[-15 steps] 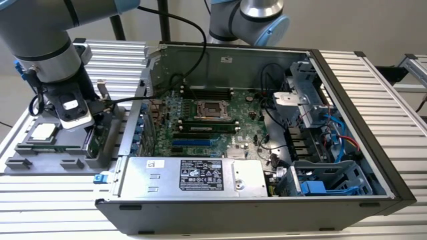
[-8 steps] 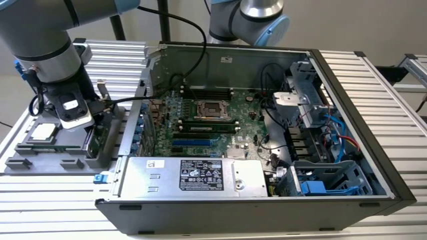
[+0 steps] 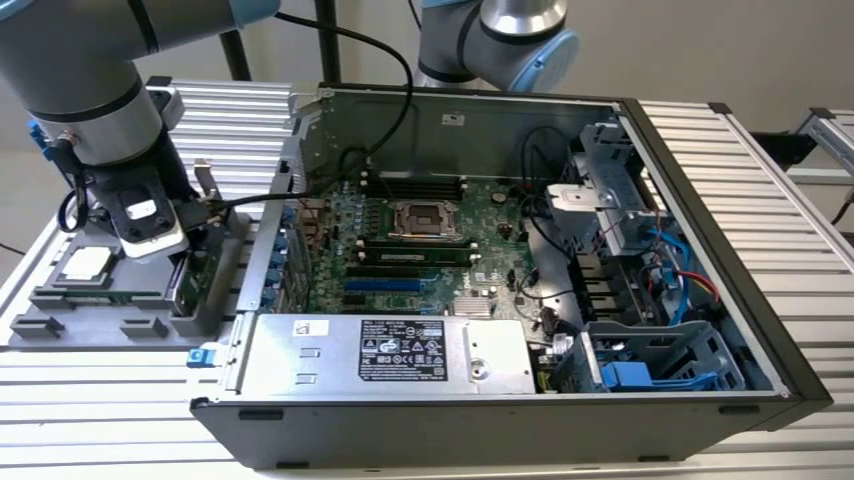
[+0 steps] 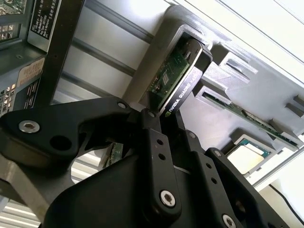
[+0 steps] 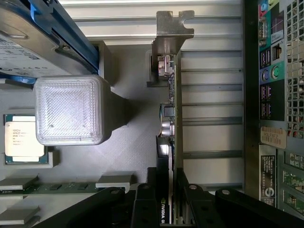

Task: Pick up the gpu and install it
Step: 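Pick up the gpu and move the gpu toward the slot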

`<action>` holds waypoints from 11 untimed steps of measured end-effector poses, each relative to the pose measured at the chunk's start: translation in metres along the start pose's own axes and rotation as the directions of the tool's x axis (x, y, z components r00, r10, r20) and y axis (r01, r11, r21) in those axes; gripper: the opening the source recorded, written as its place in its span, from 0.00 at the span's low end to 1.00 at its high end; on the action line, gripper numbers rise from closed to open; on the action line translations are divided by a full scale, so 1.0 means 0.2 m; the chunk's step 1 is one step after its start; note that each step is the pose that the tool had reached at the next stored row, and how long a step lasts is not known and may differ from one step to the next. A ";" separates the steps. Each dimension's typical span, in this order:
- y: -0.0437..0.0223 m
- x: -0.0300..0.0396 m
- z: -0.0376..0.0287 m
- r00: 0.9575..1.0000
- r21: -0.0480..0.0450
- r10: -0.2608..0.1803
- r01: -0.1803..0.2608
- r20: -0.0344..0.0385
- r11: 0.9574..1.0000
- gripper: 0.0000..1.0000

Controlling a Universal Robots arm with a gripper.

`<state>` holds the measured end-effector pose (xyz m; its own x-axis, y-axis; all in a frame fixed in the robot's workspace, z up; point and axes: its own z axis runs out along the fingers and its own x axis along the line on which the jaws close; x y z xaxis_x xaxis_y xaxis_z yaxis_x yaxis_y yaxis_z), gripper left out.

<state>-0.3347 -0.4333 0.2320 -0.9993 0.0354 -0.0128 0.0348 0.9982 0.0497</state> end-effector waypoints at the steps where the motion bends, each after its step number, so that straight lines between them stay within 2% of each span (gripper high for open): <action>1: 0.000 0.000 0.000 1.000 0.000 0.000 0.000 0.000 1.000 0.00; 11: 0.000 0.000 0.002 1.000 0.000 0.000 0.000 0.000 1.000 0.00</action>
<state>-0.3347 -0.4333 0.2317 -0.9993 0.0355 -0.0128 0.0348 0.9982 0.0498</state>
